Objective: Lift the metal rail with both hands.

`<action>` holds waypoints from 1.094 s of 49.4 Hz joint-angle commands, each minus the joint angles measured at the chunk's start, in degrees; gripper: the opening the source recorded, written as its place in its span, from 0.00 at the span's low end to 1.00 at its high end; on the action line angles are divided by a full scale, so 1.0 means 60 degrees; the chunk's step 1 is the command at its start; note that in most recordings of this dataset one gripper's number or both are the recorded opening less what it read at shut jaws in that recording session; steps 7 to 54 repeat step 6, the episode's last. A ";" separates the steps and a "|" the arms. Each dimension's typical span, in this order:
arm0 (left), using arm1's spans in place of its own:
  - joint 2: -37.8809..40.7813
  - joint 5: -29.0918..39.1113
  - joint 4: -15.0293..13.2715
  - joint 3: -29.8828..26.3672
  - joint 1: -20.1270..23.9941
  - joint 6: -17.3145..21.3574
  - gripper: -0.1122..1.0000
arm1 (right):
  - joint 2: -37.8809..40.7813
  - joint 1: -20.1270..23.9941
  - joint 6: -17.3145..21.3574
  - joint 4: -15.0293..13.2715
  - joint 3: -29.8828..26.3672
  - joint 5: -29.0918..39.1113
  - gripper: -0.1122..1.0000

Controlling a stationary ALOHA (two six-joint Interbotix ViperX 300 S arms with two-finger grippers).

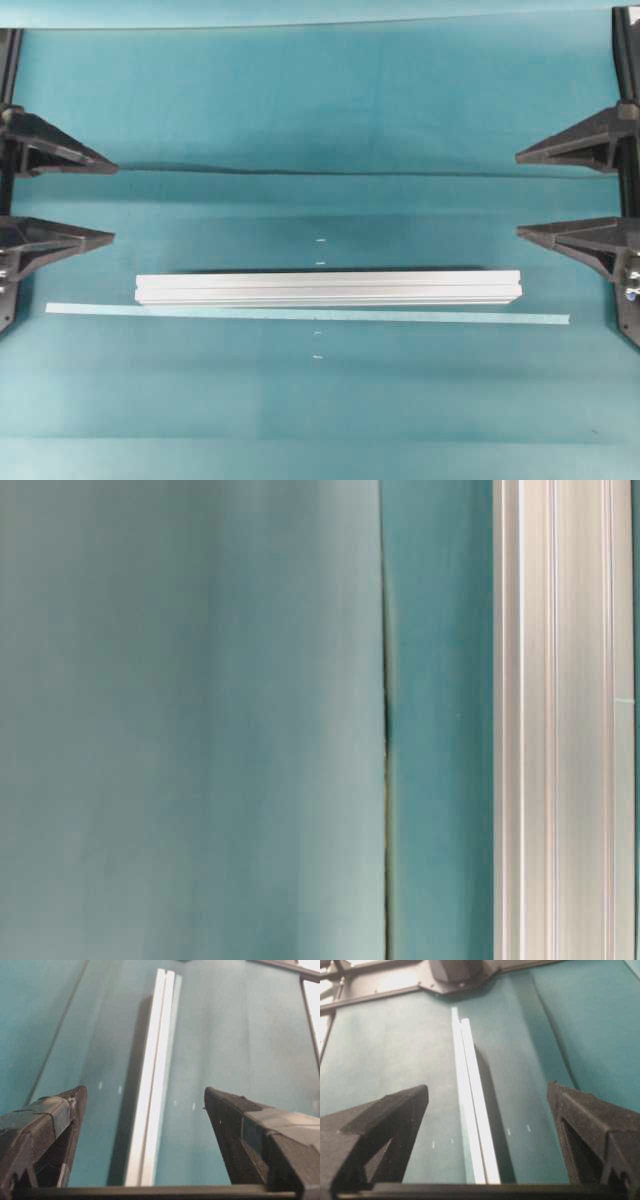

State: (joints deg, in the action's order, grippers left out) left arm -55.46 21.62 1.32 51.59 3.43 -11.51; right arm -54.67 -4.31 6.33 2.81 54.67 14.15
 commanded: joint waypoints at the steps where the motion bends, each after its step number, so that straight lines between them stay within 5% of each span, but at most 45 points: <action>1: -0.0029 -0.0073 0.0000 -0.0132 0.0029 0.0000 0.95 | 0.0029 -0.0015 0.0000 0.0015 -0.0073 -0.0117 0.98; 54: -0.0088 -0.0059 0.0000 -0.0132 0.0044 0.0000 0.95 | 0.0029 -0.0015 0.0000 0.0015 -0.0073 -0.0117 0.98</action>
